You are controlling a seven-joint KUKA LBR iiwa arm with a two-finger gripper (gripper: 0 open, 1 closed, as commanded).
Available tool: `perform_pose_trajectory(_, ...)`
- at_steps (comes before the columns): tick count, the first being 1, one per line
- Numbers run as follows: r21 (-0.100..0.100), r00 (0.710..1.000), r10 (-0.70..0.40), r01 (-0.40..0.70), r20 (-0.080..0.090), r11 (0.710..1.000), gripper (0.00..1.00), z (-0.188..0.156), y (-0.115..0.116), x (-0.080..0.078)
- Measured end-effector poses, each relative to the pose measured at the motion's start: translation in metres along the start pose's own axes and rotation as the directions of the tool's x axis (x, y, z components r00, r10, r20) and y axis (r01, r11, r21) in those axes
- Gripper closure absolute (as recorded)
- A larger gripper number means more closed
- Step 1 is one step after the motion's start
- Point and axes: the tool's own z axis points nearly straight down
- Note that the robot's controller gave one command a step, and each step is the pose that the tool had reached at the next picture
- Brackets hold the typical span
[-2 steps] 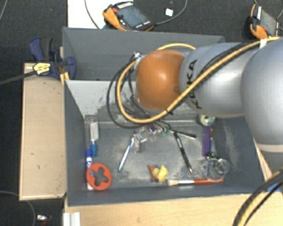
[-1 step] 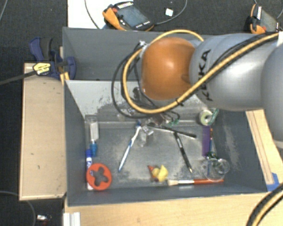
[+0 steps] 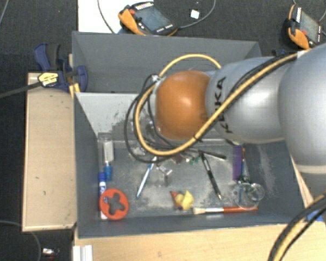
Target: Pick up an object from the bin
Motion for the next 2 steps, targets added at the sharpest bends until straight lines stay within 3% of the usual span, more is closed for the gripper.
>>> perform_pose_trajectory(1, 0.014, 0.939, -0.344, 0.344, 0.013, 0.939, 0.0, 0.03, -0.014, -0.015)
perform_pose_trajectory(2, 0.002, 0.984, -0.179, 0.179, 0.006, 0.984, 1.0, 0.029, 0.008, 0.019)
